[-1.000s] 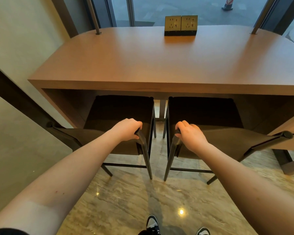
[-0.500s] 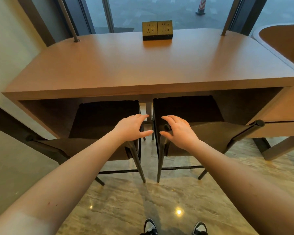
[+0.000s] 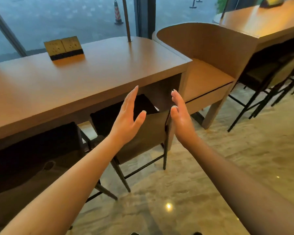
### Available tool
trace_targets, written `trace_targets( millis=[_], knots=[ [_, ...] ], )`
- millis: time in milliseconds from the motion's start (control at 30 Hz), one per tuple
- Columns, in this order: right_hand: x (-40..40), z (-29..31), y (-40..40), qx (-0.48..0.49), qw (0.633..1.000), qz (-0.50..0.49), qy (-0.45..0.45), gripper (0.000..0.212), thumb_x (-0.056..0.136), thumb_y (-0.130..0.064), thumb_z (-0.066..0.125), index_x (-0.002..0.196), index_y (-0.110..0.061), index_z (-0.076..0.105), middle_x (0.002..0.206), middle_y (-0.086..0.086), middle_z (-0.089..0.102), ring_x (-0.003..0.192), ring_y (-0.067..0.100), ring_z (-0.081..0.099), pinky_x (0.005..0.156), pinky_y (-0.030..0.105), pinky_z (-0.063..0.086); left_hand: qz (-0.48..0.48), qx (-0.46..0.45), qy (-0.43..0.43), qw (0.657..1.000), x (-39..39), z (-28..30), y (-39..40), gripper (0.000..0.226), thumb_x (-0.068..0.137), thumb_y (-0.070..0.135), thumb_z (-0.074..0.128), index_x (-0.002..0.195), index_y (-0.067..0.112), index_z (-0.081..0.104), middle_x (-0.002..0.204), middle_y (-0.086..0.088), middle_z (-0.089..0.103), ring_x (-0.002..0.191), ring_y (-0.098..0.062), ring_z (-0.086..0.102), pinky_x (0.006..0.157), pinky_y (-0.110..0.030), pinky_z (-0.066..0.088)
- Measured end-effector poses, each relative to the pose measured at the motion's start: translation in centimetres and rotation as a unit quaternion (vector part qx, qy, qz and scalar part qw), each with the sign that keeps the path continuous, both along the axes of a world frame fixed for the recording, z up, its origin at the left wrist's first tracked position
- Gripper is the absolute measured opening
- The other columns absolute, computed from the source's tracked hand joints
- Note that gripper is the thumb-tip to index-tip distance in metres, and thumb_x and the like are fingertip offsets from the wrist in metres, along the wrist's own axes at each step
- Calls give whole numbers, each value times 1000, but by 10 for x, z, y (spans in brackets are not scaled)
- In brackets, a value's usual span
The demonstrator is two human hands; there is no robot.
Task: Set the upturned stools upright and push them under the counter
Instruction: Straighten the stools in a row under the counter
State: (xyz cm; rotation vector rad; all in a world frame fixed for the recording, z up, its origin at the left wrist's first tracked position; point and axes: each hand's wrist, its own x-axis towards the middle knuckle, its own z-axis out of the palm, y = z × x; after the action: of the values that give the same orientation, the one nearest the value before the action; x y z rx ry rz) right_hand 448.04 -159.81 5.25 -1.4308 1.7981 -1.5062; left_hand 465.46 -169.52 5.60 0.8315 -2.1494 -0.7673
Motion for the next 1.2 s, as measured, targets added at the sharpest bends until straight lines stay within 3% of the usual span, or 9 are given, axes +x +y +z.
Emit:
trace_targets(
  millis=[133,300,433,567,700,867,1033,1200],
  knots=[
    [-84,27,47,-34,997,-59,25,81,89,-77,26,154,-30,21,160,-11,23,144,1,23,117,32,22,-42,-20,49,998,-73,33,12,70,96,71,30,156,39,14,163,16,20,148,-10,26,117,-48,29],
    [-190,58,123,-89,988,-126,4,84,88,-77,28,153,-24,24,159,-9,26,144,0,23,117,28,22,-140,-81,93,983,-192,77,58,78,96,72,31,156,24,20,163,3,25,148,-18,28,114,-59,32],
    [-259,83,182,-109,979,-169,32,88,87,-77,26,153,-19,26,159,-6,28,143,0,26,113,15,22,-210,-85,102,969,-288,102,115,85,93,76,29,157,21,18,165,2,21,150,-19,25,114,-61,31],
    [-323,113,233,-127,965,-226,42,89,86,-79,25,153,-20,26,156,-12,28,139,-8,27,107,6,22,-252,-83,124,956,-365,123,151,84,91,77,32,157,27,18,164,6,22,149,-13,25,115,-58,31],
    [-371,133,265,-136,953,-267,44,87,84,-82,24,152,-28,23,158,-8,30,141,-2,28,111,12,23,-292,-91,114,945,-424,142,174,87,87,81,32,157,32,17,163,10,23,148,-7,25,116,-42,29],
    [-433,146,280,-145,946,-285,48,87,82,-83,28,152,-31,21,159,-9,27,141,-6,24,102,1,22,-334,-103,126,928,-512,162,187,78,86,65,45,154,40,18,151,41,19,139,17,22,105,-17,25],
    [-507,162,268,-145,938,-302,89,79,84,-81,27,151,-40,21,158,-20,26,141,-7,23,108,6,21,-349,-117,178,913,-601,178,179,78,87,55,51,155,32,22,159,13,31,145,-2,29,110,-25,28],
    [-584,177,239,-135,935,-316,86,85,81,-84,26,152,-38,21,158,-21,25,142,-8,21,111,13,21,-364,-145,181,902,-690,198,156,81,88,54,52,156,22,24,161,10,29,146,-3,27,114,-24,26]
  ],
)
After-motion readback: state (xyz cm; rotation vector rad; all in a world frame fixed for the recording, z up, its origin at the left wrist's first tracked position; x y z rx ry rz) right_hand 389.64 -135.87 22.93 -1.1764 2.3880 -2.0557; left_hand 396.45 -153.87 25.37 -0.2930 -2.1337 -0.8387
